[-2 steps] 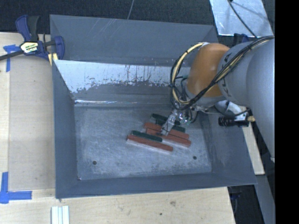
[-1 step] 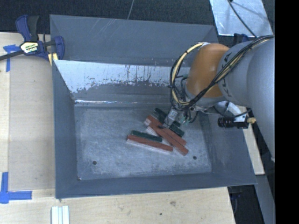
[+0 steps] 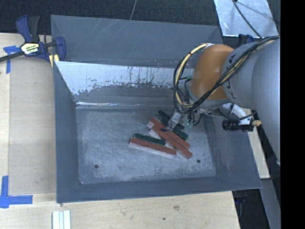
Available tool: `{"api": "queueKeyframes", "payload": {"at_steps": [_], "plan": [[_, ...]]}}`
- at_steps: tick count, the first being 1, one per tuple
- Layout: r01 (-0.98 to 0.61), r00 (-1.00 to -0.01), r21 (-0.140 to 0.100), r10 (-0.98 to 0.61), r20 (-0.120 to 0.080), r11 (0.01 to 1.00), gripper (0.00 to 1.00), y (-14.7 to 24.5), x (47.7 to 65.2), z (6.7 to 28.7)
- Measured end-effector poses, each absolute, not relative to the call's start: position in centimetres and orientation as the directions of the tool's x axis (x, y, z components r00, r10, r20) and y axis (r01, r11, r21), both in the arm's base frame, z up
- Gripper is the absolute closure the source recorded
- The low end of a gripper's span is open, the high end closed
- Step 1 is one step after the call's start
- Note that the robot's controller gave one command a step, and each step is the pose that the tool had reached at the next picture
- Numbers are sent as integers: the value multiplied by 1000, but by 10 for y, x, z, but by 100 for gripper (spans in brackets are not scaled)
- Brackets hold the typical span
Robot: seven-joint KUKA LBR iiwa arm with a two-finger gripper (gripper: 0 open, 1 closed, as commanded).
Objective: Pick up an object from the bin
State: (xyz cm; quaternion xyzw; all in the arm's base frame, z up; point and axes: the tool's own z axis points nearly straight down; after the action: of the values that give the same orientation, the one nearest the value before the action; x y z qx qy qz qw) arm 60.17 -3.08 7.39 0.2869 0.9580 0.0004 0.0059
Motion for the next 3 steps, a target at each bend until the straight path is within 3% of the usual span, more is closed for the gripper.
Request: {"api": "queueKeyframes", "payload": {"at_steps": [3], "plan": [[546, -838, -1, 546, 0, 838, 100, -31, 601, 95]]}}
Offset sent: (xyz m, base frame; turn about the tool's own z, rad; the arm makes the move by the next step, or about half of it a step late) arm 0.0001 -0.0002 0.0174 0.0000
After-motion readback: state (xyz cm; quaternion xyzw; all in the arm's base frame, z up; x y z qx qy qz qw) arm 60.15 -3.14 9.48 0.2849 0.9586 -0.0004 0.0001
